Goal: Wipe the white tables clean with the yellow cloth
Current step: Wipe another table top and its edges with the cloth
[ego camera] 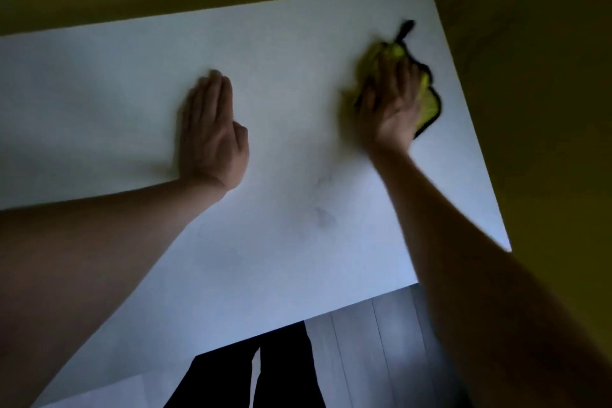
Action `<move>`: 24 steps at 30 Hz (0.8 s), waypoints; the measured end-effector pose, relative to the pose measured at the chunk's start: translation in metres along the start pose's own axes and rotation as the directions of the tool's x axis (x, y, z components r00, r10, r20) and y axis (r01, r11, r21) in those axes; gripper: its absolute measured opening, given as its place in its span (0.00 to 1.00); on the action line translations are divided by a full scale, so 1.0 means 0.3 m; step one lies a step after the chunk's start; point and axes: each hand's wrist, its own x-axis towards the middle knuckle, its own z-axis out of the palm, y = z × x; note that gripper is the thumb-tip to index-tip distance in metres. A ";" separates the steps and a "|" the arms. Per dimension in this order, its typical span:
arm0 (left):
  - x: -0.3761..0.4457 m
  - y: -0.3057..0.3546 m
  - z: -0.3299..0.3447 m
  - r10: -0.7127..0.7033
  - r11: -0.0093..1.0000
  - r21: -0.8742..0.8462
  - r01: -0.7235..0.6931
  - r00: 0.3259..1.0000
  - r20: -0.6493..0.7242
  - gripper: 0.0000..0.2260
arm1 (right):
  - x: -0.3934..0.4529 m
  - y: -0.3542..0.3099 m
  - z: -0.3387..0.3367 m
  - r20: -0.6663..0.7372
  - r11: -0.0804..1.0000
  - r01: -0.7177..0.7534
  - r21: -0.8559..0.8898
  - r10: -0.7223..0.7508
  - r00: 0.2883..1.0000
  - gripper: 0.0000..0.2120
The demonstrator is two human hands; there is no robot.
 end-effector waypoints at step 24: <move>0.000 0.000 0.006 0.003 1.000 -0.024 -0.003 1.000 0.011 0.34 | -0.222 0.046 -0.027 -0.058 0.993 -0.119 0.014 0.120 0.991 0.27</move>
